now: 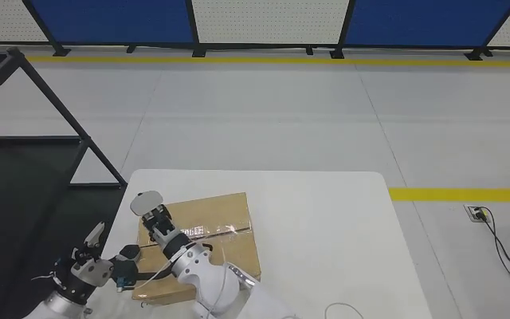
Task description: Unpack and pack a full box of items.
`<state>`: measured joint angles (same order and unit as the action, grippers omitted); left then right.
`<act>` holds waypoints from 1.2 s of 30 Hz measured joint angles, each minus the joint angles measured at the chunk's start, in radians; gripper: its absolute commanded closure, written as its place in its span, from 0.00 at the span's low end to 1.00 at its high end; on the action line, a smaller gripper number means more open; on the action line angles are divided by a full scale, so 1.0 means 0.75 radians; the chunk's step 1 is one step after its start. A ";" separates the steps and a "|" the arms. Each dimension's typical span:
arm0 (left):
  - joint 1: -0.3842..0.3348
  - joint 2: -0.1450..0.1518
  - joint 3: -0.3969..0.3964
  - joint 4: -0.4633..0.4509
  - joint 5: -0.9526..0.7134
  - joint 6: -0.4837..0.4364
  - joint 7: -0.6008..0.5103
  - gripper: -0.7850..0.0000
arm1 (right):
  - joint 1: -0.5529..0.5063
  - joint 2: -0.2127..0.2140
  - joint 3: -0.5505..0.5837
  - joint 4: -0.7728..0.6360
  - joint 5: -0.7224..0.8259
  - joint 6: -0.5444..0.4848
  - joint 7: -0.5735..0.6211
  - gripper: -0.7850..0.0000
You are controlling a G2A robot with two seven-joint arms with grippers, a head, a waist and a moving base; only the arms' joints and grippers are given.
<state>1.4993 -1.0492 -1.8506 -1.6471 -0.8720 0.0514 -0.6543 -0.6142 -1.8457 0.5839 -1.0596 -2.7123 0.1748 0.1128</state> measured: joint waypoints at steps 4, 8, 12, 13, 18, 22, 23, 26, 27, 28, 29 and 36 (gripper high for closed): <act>0.009 -0.002 -0.004 -0.003 -0.004 -0.004 0.000 0.00 | 0.014 -0.018 -0.011 0.018 -0.023 -0.012 0.004 0.00; 0.021 -0.004 -0.011 -0.005 -0.010 -0.013 -0.002 0.00 | 0.032 -0.039 -0.019 0.043 -0.039 -0.020 0.006 0.00; 0.031 -0.006 -0.019 -0.002 -0.020 -0.019 -0.004 0.00 | 0.043 -0.057 -0.015 0.063 -0.045 0.000 0.008 0.00; 0.032 -0.006 -0.020 -0.002 -0.021 -0.020 -0.004 0.00 | 0.042 -0.059 -0.010 0.062 -0.044 0.012 0.009 0.00; 0.039 -0.008 -0.027 -0.008 -0.023 -0.022 -0.009 0.00 | 0.002 -0.052 0.061 0.007 0.003 0.100 -0.036 0.00; 0.046 -0.008 -0.036 -0.024 -0.020 -0.025 -0.019 0.00 | -0.067 -0.030 0.136 -0.089 0.048 0.123 -0.093 0.00; 0.049 -0.008 -0.040 -0.028 -0.020 -0.027 -0.021 0.00 | -0.084 -0.023 0.157 -0.116 0.054 0.122 -0.105 0.00; 0.066 -0.009 -0.067 -0.050 -0.044 -0.034 -0.040 0.00 | -0.173 0.005 0.243 -0.252 0.104 0.127 -0.170 0.00; 0.073 -0.009 -0.078 -0.057 -0.056 -0.035 -0.048 0.00 | -0.202 0.014 0.271 -0.296 0.121 0.129 -0.194 0.00; 0.079 -0.009 -0.090 -0.063 -0.069 -0.036 -0.055 0.00 | -0.233 0.024 0.301 -0.342 0.137 0.130 -0.218 0.00; 0.086 -0.009 -0.104 -0.070 -0.083 -0.038 -0.061 0.00 | -0.266 0.033 0.331 -0.390 0.154 0.132 -0.240 0.00; 0.097 -0.011 -0.156 -0.103 -0.116 -0.023 -0.023 0.00 | -0.501 0.092 0.523 -0.710 0.270 0.087 -0.397 0.00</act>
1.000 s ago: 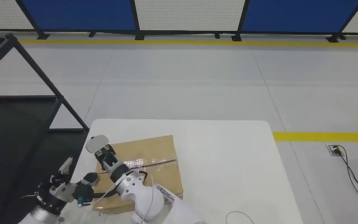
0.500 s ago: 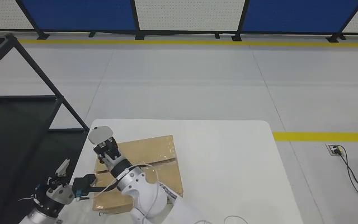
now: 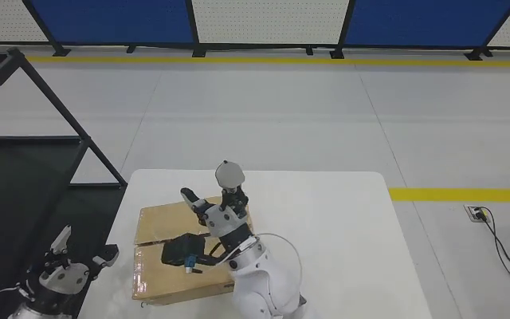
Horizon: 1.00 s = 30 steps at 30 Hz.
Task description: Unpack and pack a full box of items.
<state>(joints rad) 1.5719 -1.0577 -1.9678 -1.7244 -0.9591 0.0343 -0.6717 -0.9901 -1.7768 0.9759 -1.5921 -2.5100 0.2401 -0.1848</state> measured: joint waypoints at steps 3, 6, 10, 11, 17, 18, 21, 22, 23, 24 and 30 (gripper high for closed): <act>-0.036 0.001 0.031 0.000 0.047 0.024 0.041 0.00 | -0.052 0.014 0.041 -0.071 0.047 -0.077 -0.036 0.00; -0.075 0.002 0.072 0.008 0.111 0.032 0.081 0.00 | -0.058 0.019 0.049 -0.085 0.042 -0.161 -0.035 0.00; -0.130 0.001 0.130 0.044 0.177 0.042 0.125 0.00 | -0.057 0.018 0.048 -0.083 0.042 -0.127 -0.034 0.00; -0.142 0.001 0.141 0.053 0.187 0.042 0.133 0.00 | -0.057 0.018 0.048 -0.083 0.042 -0.127 -0.034 0.00; -0.185 -0.002 0.188 0.090 0.209 0.049 0.144 0.00 | -0.070 0.025 0.080 -0.060 0.057 -0.274 0.106 0.00; -0.188 -0.003 0.193 0.094 0.214 0.050 0.144 0.00 | -0.070 0.027 0.092 -0.063 0.070 -0.329 0.148 0.00; -0.193 -0.003 0.200 0.101 0.217 0.052 0.146 0.00 | -0.077 0.032 0.118 -0.067 0.105 -0.486 0.285 0.00; -0.193 -0.004 0.200 0.103 0.216 0.053 0.145 0.00 | -0.073 0.033 0.122 -0.071 0.103 -0.545 0.337 0.00; -0.192 -0.004 0.200 0.104 0.215 0.053 0.144 0.00 | -0.070 0.033 0.125 -0.078 0.096 -0.589 0.379 0.00; -0.191 -0.004 0.200 0.106 0.212 0.054 0.141 0.00 | -0.068 0.034 0.125 -0.081 0.092 -0.610 0.402 0.00; -0.184 -0.006 0.199 0.104 0.204 0.054 0.136 0.00 | -0.075 0.036 0.119 -0.061 0.092 -0.614 0.395 0.00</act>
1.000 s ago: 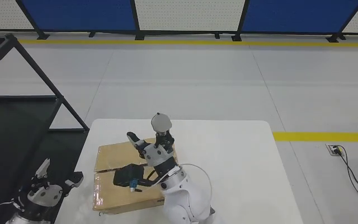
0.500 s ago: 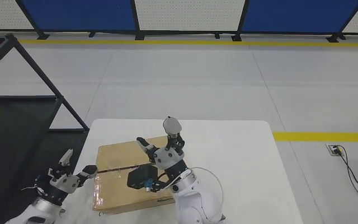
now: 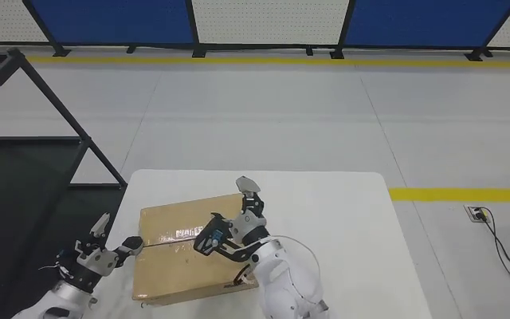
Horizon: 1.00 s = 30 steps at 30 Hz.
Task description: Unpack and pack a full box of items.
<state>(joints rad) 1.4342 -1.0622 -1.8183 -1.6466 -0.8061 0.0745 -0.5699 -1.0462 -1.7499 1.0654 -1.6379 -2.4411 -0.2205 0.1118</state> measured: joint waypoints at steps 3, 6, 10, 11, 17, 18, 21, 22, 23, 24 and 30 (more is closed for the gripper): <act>0.003 -0.001 0.002 -0.005 -0.005 -0.002 -0.003 0.00 | 0.030 -0.002 -0.011 0.056 0.009 -0.061 0.068 0.00; 0.010 -0.002 0.001 -0.014 -0.010 -0.005 -0.007 0.00 | 0.071 -0.008 -0.023 0.124 0.054 -0.115 0.113 0.00; 0.016 -0.003 -0.001 -0.017 -0.015 -0.007 -0.009 0.00 | 0.114 -0.015 -0.038 0.201 0.106 -0.121 0.137 0.00; 0.017 -0.004 -0.002 -0.017 -0.017 -0.007 -0.009 0.00 | 0.119 -0.016 -0.041 0.211 0.118 -0.120 0.132 0.52; 0.020 -0.005 -0.003 -0.019 -0.020 -0.004 -0.006 0.00 | 0.111 -0.010 -0.039 0.206 0.200 -0.143 0.024 1.00; 0.021 -0.006 -0.002 -0.020 -0.020 -0.004 -0.006 0.00 | 0.105 -0.008 -0.034 0.197 0.226 -0.162 0.000 1.00; 0.022 -0.006 0.000 -0.023 -0.017 -0.004 -0.005 0.00 | 0.096 -0.003 -0.022 0.180 0.319 -0.226 -0.065 1.00; 0.022 -0.007 0.001 -0.024 -0.016 -0.005 -0.006 0.00 | 0.097 -0.002 -0.019 0.177 0.341 -0.245 -0.073 1.00; 0.023 -0.007 0.002 -0.024 -0.017 -0.005 -0.006 0.00 | 0.099 -0.001 -0.018 0.173 0.354 -0.255 -0.073 1.00; 0.024 -0.008 0.002 -0.025 -0.017 -0.006 -0.006 0.00 | 0.101 0.000 -0.017 0.170 0.358 -0.259 -0.071 1.00; 0.034 -0.009 -0.002 -0.027 -0.021 -0.012 -0.007 0.00 | 0.100 0.000 -0.018 0.172 0.357 -0.257 -0.067 1.00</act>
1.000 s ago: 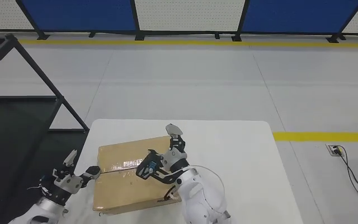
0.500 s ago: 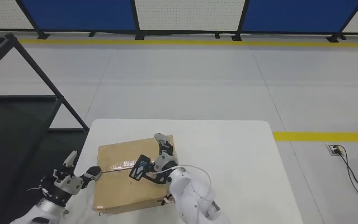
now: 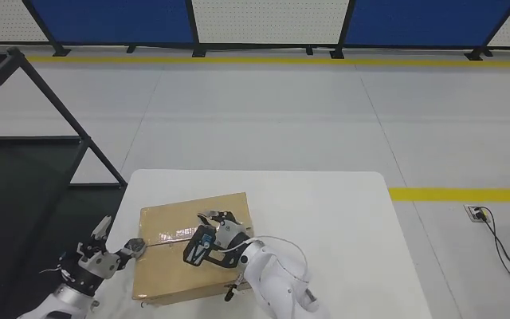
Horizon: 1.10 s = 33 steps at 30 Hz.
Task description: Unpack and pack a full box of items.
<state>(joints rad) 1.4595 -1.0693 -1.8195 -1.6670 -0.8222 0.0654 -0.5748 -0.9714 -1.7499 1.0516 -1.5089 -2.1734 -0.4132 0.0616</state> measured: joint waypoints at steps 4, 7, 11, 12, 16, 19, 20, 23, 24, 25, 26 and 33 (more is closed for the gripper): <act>0.005 -0.001 -0.001 -0.003 -0.002 -0.003 0.002 0.00 | 0.024 -0.006 -0.028 0.071 0.032 -0.027 0.080 1.00; 0.011 -0.003 -0.001 -0.006 -0.004 -0.006 0.004 0.00 | 0.070 -0.016 -0.049 0.135 0.090 -0.055 0.154 1.00; 0.025 -0.004 -0.010 -0.011 -0.007 -0.014 0.003 0.00 | 0.117 -0.022 -0.055 0.187 0.162 -0.116 0.219 1.00; 0.030 -0.004 -0.014 -0.013 -0.008 -0.017 0.004 0.00 | 0.126 -0.022 -0.056 0.197 0.177 -0.129 0.225 1.00; 0.047 -0.006 -0.035 -0.019 -0.023 -0.031 0.011 0.00 | 0.142 -0.020 -0.056 0.220 0.224 -0.176 0.243 1.00; 0.060 -0.007 -0.055 -0.023 -0.035 -0.042 0.022 0.00 | 0.149 -0.018 -0.055 0.232 0.246 -0.207 0.275 1.00; 0.065 -0.008 -0.062 -0.023 -0.039 -0.047 0.025 0.00 | 0.151 -0.017 -0.054 0.234 0.254 -0.212 0.284 1.00; 0.080 -0.009 -0.089 -0.029 -0.058 -0.063 0.036 0.00 | 0.154 -0.014 -0.053 0.235 0.273 -0.224 0.301 1.00; 0.087 -0.010 -0.102 -0.034 -0.068 -0.073 0.040 0.00 | 0.155 -0.013 -0.053 0.235 0.277 -0.225 0.304 1.00; 0.093 -0.011 -0.112 -0.039 -0.077 -0.081 0.043 0.00 | 0.155 -0.012 -0.054 0.234 0.280 -0.225 0.304 1.00; 0.099 -0.012 -0.122 -0.046 -0.087 -0.090 0.044 0.00 | 0.155 -0.011 -0.055 0.233 0.282 -0.225 0.304 1.00; 0.180 -0.022 -0.181 -0.173 -0.197 -0.131 -0.019 0.00 | 0.153 -0.001 -0.062 0.228 0.285 -0.213 0.267 1.00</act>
<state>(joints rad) 1.5948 -1.0859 -1.9556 -1.7968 -0.9701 -0.0326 -0.5890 -0.8564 -1.7507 1.0053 -1.3376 -1.9595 -0.5730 0.2617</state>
